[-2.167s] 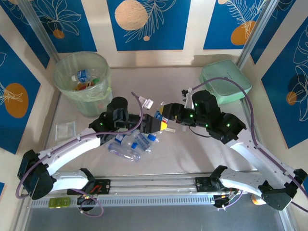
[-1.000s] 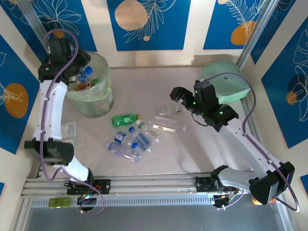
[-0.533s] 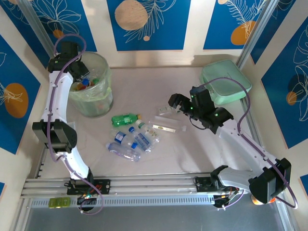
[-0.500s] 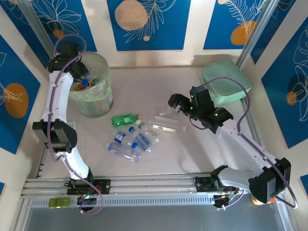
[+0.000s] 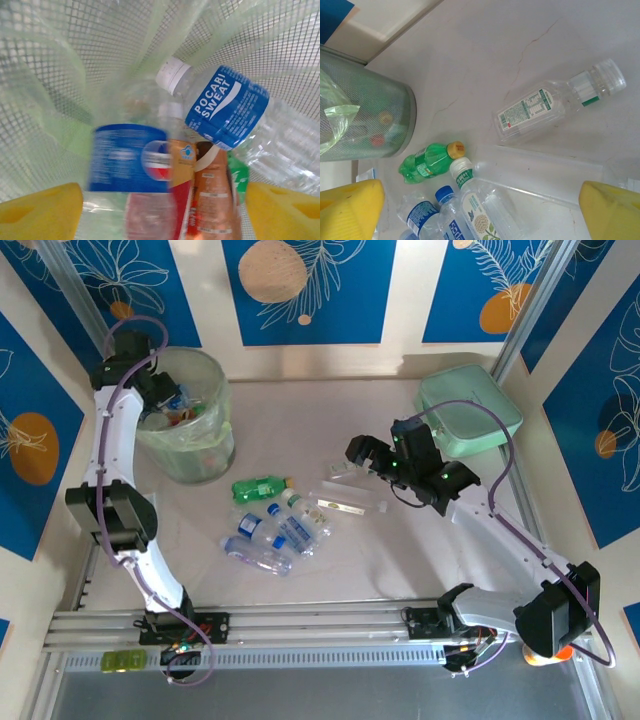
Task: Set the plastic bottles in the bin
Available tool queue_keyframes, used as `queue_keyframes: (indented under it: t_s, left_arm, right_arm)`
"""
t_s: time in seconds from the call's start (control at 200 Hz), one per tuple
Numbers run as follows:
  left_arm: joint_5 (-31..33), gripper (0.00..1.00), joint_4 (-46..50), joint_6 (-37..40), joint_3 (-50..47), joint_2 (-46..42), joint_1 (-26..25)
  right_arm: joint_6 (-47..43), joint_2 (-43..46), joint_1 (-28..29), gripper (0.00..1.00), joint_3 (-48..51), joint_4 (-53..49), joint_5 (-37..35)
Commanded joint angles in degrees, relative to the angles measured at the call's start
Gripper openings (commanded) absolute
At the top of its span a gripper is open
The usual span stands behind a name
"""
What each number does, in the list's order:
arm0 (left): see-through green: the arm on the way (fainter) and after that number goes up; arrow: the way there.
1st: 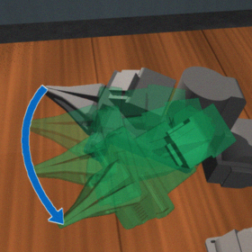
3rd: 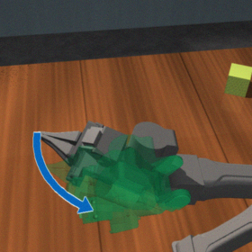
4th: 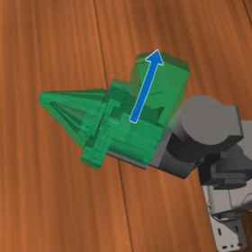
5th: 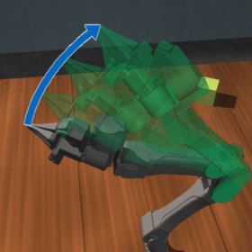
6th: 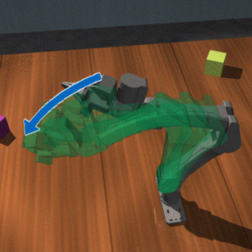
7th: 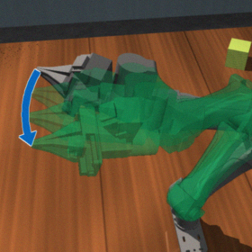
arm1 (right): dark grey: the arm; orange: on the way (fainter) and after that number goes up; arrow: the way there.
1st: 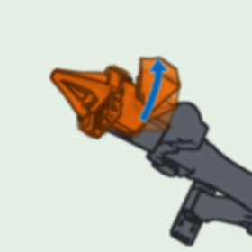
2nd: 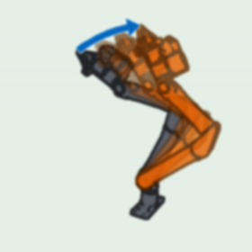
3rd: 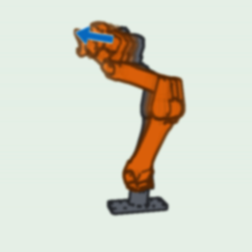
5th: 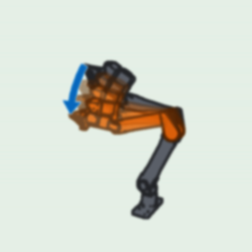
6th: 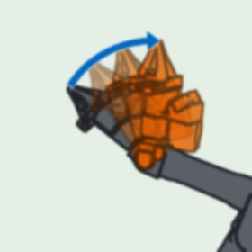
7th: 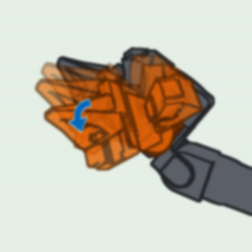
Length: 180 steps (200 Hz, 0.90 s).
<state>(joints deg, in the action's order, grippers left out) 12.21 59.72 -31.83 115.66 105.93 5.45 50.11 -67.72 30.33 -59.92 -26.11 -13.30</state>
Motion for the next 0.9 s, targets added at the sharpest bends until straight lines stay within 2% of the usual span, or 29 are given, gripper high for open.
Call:
queue_keyframes:
  t_s: [0.0, 0.18, 0.325, 0.46, 0.53, 0.6, 0.68, 0.76, 0.895]
  left_arm:
    - [-2.51, 0.88, 2.91, -0.59, 2.99, -2.13, 0.61]
    - [-4.38, 0.88, 2.57, -1.16, 2.93, -7.64, 0.26]
    - [-4.77, 0.86, -0.15, -4.01, -4.76, -16.63, -3.34]
    - [-6.57, 0.84, -3.56, -6.26, -14.85, -26.47, -10.28]
    - [-4.93, 0.85, -4.05, -5.29, -19.24, -30.02, -17.33]
    - [-0.63, 0.87, -3.48, -5.24, -23.59, -33.15, -24.61]
    - [-0.92, 0.88, -4.26, -8.06, -30.88, -37.57, -28.68]
    - [-5.57, 0.88, -6.28, -10.66, -37.76, -41.65, -29.39]
    - [-8.44, 0.89, -8.58, -8.86, -44.90, -45.78, -29.63]
  right_arm:
    - [-1.84, 0.82, 1.75, 0.99, -1.31, 0.48, 0.28]
    - [-4.54, 2.48, 4.93, 1.00, -2.95, -0.79, -1.95]
    - [-8.98, 3.08, 6.73, 0.99, -4.09, -1.33, 0.86]
    - [-15.53, 1.63, 9.37, 0.98, -5.40, -2.93, 5.79]
    - [-17.09, -0.11, 10.47, 0.98, -7.24, -6.79, 5.31]
    - [-20.19, -1.49, 10.59, 0.96, -8.24, -9.27, 6.67]
    - [-22.11, -3.80, 9.62, 0.93, -9.10, -11.55, 7.47]
    - [-17.88, -7.37, 6.64, 0.88, -11.03, -15.46, 5.48]
    - [-0.93, -12.96, 1.77, 0.84, -14.27, -20.61, 0.13]
